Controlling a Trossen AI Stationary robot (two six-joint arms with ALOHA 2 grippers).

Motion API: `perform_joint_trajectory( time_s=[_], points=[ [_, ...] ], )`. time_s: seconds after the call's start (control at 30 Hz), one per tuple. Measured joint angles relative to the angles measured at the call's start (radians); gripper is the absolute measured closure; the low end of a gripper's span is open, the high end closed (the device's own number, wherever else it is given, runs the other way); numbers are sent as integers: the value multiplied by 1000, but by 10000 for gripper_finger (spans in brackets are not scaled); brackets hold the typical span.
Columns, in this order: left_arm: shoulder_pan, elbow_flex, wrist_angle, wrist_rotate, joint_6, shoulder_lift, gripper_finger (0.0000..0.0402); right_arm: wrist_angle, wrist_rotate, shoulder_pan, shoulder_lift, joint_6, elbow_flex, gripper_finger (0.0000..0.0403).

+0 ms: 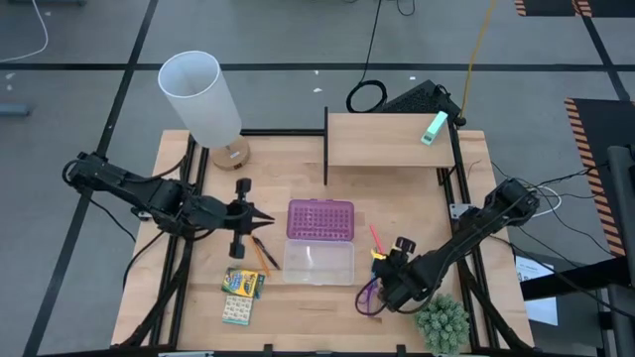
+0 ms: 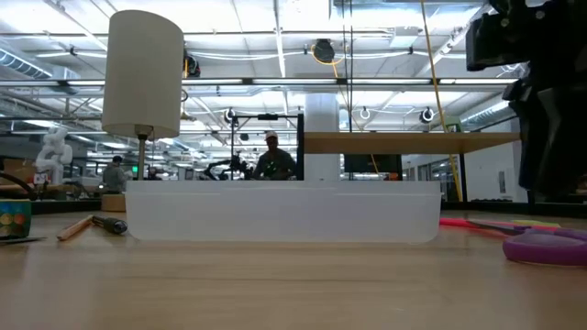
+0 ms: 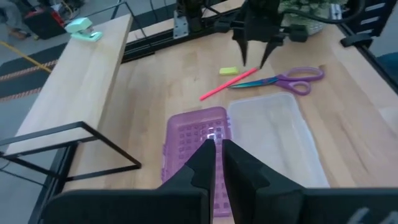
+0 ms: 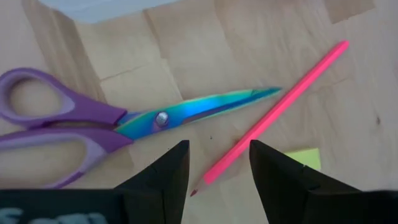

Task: Pack school essentials
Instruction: Put the pink pencil into the violet plastic pencil case

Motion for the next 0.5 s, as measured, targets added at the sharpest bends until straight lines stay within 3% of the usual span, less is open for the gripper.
perform_joint_trajectory(
  time_s=[0.27, 0.5],
  points=[
    [0, 0, 0, 3, 0, 0, 369, 22, 26, 0, 3, 6, -6, 240],
    [0, 0, -1, 3, 4, 0, 369, 147, 20, -1, 3, 21, -120, 241]
  ],
)
